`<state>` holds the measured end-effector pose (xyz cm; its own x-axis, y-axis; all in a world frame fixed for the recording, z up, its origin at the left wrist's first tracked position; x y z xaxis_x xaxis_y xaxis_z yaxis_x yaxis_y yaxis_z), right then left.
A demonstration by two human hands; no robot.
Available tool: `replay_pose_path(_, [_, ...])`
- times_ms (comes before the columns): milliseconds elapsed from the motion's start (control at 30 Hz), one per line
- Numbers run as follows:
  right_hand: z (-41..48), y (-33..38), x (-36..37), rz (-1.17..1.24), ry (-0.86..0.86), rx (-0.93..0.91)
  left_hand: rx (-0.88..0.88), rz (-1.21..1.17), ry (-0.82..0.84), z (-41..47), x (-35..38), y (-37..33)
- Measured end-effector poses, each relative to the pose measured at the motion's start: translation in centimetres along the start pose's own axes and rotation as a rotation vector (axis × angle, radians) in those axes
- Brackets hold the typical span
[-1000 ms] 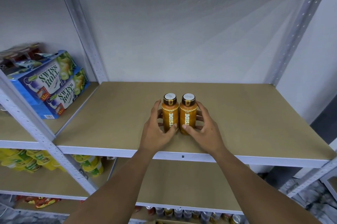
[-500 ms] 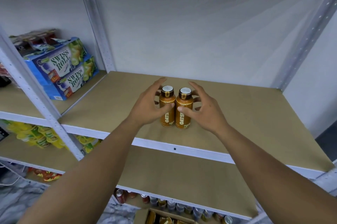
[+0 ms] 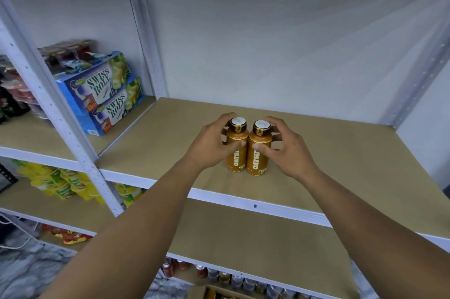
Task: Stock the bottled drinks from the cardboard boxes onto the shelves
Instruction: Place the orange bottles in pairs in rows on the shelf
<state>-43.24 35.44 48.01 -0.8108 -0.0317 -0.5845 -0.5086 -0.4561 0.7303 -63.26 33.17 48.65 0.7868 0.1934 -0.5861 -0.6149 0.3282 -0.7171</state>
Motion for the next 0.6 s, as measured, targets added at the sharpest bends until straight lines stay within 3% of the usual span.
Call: replay_pose_path(600, [10.1, 5.7, 14.1, 0.054, -0.021, 0.027, -0.029, -0.008, -0.015, 4.3, -11.4, 13.1])
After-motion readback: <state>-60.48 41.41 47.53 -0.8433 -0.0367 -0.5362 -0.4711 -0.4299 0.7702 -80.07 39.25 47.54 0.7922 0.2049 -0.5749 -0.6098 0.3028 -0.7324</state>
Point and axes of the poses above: each hand's wrist, its own z-axis towards the middle knuckle, its own x-axis out of the palm, y = z × x, the point moved 8 cm from there along z, towards the middle knuckle, and after that the axes turned 2 degrees about z, right-handed, at the moved point
